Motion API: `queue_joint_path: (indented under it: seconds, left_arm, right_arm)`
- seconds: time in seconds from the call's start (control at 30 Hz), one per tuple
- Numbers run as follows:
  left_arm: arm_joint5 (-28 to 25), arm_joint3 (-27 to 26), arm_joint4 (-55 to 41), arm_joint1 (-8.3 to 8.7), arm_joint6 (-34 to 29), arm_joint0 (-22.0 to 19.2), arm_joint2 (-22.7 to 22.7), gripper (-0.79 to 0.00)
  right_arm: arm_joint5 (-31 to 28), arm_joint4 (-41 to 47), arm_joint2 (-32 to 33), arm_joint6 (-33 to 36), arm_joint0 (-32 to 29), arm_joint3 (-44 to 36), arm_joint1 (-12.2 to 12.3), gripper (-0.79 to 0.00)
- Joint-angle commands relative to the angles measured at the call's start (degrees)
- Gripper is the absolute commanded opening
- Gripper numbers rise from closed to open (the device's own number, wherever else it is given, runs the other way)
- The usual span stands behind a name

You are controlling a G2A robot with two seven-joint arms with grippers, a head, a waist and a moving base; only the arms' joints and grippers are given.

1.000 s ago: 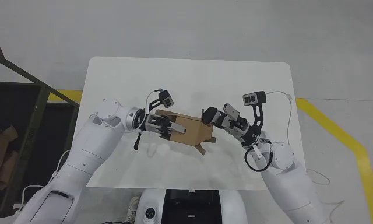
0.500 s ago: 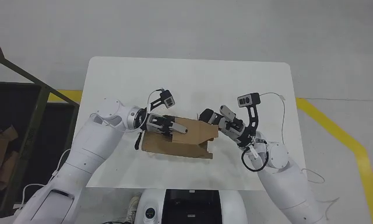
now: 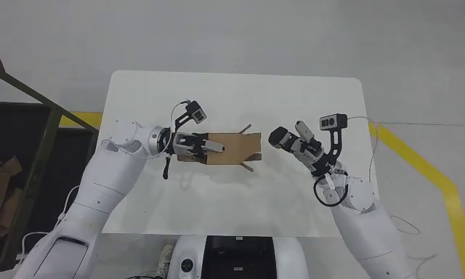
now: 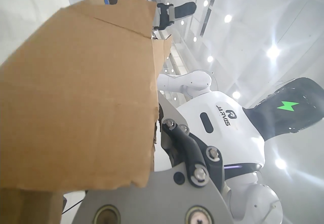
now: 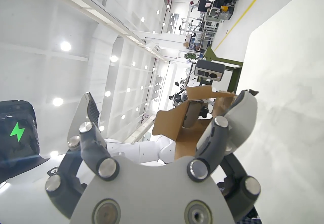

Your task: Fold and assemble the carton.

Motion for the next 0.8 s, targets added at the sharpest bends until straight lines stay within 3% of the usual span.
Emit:
queue_joint_path:
  seconds: [0.0,0.4,0.77]
  left_arm:
    - [0.42,0.04,-1.82,0.06,-1.1,0.19,-0.56,-0.785]
    - [3.16,-3.63,-7.6,0.99,-1.92,0.21,-0.91,-0.785]
    - [5.89,-3.44,-15.4,2.07,-1.92,-2.81,3.84,-0.785]
  right_arm:
    - [1.35,-0.65,0.63,0.14,-0.17,0.69,0.14,0.0]
    - [6.26,-2.12,-2.19,10.75,0.18,2.92,0.52,0.0]
    - [5.78,2.45,-6.16,16.74,1.88,5.88,-0.02,0.0]
